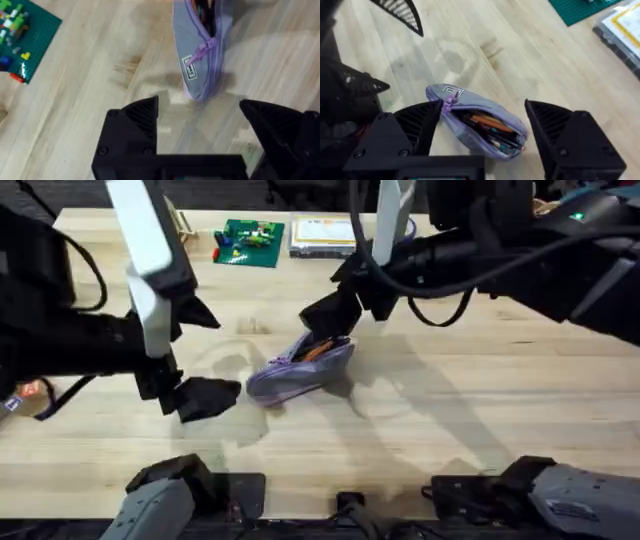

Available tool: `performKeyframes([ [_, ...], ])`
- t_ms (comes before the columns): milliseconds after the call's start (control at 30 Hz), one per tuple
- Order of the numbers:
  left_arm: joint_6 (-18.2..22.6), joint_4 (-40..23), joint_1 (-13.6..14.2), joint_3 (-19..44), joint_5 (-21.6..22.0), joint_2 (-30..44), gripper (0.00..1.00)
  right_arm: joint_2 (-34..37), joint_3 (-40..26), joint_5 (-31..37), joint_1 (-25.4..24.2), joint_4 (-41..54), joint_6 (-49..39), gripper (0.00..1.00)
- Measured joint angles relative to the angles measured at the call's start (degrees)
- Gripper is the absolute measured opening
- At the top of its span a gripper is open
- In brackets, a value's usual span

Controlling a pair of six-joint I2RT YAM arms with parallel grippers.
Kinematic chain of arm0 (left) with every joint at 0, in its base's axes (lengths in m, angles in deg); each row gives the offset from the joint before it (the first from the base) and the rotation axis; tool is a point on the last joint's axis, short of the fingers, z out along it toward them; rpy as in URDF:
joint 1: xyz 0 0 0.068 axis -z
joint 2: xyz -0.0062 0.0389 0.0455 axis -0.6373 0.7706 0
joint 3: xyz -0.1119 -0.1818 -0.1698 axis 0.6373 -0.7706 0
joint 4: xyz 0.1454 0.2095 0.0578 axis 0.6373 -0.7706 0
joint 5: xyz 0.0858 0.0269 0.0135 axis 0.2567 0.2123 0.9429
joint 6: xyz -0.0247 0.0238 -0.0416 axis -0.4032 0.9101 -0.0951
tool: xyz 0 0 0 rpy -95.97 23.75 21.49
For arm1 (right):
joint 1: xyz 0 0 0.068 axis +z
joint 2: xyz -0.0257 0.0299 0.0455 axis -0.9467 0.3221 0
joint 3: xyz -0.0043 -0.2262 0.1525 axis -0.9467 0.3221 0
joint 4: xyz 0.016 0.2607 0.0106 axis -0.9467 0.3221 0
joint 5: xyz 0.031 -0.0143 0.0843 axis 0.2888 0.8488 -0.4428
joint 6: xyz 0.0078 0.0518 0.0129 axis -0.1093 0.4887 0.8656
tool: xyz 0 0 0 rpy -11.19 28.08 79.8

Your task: Unzip the bag, pick up the pens from the table one at a time and place them inside, then zip the bag closed.

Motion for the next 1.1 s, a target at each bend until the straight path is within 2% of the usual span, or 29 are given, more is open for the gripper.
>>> performKeyframes([
  [233,8.4,0.1,-1.6,-2.2,-2.4,2.3,0.994,0.0,0.0,0.0,0.0,0.0,2.5,0.998],
  [400,12.0,0.3,-1.6,-2.3,-3.3,5.1,0.994,0.0,0.0,-0.4,0.0,0.9,4.0,0.998],
  [600,13.3,-0.1,-1.6,-2.3,-3.3,6.8,0.993,0.0,0.0,-0.7,0.0,1.5,10.8,0.998],
  [733,13.5,0.2,-1.6,-2.5,-1.7,6.8,0.994,0.0,0.0,-0.7,0.7,1.3,13.0,0.998],
  [900,13.7,0.8,-1.6,-2.5,-0.6,7.9,0.994,0.0,0.0,0.7,3.8,0.1,13.7,0.998],
  [1100,14.9,2.0,-1.6,-2.5,0.0,14.0,0.994,1.5,0.0,5.0,7.7,-0.1,13.9,0.997],
])
